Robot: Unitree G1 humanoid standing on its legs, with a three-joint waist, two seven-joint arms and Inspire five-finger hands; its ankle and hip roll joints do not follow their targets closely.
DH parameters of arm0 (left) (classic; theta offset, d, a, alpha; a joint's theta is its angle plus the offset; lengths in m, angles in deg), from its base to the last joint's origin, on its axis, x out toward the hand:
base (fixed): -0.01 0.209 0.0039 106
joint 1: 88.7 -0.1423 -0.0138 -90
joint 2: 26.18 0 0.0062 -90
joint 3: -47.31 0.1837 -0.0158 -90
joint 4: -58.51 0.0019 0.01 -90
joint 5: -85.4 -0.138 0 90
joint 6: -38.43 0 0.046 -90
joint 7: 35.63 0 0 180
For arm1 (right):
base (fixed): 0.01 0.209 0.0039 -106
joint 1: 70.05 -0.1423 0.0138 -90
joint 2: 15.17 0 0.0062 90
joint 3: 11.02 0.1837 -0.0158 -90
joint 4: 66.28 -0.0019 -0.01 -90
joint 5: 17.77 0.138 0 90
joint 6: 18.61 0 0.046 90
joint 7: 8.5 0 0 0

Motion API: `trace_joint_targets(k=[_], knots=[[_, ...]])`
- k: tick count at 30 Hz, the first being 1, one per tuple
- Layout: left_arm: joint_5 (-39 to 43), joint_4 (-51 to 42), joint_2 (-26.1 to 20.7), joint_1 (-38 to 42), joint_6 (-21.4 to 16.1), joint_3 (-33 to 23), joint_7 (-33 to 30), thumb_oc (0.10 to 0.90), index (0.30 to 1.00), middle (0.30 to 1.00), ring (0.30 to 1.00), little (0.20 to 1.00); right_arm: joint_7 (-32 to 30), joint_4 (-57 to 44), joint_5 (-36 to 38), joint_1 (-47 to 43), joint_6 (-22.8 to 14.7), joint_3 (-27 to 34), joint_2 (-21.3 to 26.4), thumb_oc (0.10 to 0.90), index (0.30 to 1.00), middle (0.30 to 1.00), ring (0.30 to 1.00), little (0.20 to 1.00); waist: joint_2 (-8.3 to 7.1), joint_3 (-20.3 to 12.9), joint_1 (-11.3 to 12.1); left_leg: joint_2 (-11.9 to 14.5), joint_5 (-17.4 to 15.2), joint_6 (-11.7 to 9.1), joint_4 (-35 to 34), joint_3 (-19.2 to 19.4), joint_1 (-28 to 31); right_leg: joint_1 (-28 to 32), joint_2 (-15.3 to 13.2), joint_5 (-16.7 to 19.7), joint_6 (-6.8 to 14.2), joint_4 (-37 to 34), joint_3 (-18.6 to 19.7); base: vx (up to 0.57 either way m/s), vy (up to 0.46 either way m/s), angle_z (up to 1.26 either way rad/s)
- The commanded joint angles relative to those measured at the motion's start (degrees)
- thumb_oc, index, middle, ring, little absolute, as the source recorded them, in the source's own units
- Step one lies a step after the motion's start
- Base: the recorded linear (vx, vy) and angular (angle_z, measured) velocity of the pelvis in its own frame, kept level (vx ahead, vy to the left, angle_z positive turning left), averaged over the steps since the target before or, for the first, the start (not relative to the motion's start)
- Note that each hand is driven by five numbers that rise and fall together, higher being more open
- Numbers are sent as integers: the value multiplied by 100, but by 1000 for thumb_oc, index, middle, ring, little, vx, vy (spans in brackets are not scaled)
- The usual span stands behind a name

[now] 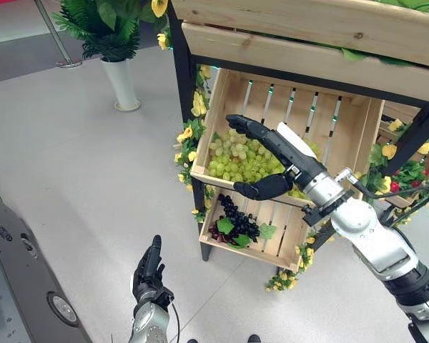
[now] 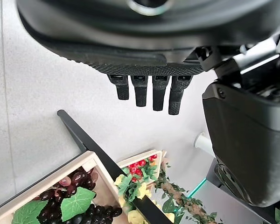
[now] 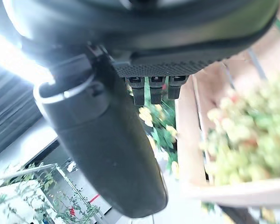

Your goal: Pick up the fruits from the basket on one side to the basket on the other side

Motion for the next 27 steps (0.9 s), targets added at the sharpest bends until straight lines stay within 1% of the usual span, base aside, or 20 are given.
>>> trace_joint_targets(k=[1,3,7,10,13,15,20,22,24,26,27], knots=[[-384,-300,-87,505,-557,282,22,800,900,900,900,900,-813,-495,-745,-472,-1119,532,14,800,900,900,900,900,82,-211,63,-57,-957,0,51,-176,196,347,-328,-479,227,37,-142,-7,1,-9],[-368,-283,-85,557,-578,339,4,800,900,900,900,900,-808,-510,-813,-529,-1308,428,28,800,900,900,900,900,95,-198,72,-65,-966,11,51,-187,192,344,-325,-487,230,37,-140,-13,0,-6],[-367,-249,-101,670,-613,446,3,800,900,900,900,900,-433,-484,-286,-614,-1526,56,-9,800,900,900,900,900,111,-151,114,-82,-973,27,51,-234,180,349,-332,-500,237,37,-152,0,0,0],[-458,-256,-92,647,-619,468,-16,800,900,900,900,900,-242,-441,79,-507,-1507,-74,-100,800,900,900,900,900,117,-150,134,-88,-981,34,51,-253,188,361,-340,-504,245,37,-167,0,0,0],[-655,-277,-111,540,-602,474,-98,800,900,900,900,900,83,-288,758,-94,-1438,-161,-342,800,900,900,900,900,126,-166,147,-93,-985,36,51,-267,199,378,-345,-512,244,37,-178,24,-14,0],[-783,-225,-125,492,-605,479,-144,800,900,900,900,900,230,-82,984,190,-1489,-236,-511,800,900,900,900,900,131,-160,153,-95,-979,32,51,-268,198,380,-347,-510,245,37,-206,9,-38,2],[-955,119,-139,443,-552,420,-192,800,900,900,900,900,447,416,1158,803,-1712,-425,-873,800,900,900,900,900,154,-129,158,-105,-955,42,51,-292,173,370,-333,-505,237,37,-245,-3,-48,0],[-966,251,-142,455,-527,387,-195,800,900,900,900,900,608,527,1366,939,-1717,-465,-955,800,900,900,900,900,163,-114,154,-106,-943,44,51,-299,156,360,-330,-501,236,37,-257,-13,-39,0],[-987,382,-129,482,-513,376,-186,800,900,900,900,900,869,618,1914,1083,-1621,-512,-1065,800,900,900,900,900,170,-87,144,-111,-932,47,51,-306,138,347,-325,-493,231,37,-267,-8,-17,0],[-982,428,-128,491,-510,381,-171,800,900,900,900,900,1014,693,2149,1182,-1581,-537,-1159,800,900,900,900,900,176,-77,139,-115,-928,46,51,-314,125,341,-324,-494,227,37,-274,0,0,0],[-992,459,-121,494,-512,392,-166,800,900,900,900,900,1137,792,2380,1253,-1559,-573,-1239,800,900,900,900,900,179,-65,137,-117,-924,44,51,-319,123,342,-325,-495,224,37,-280,-5,-19,6]])
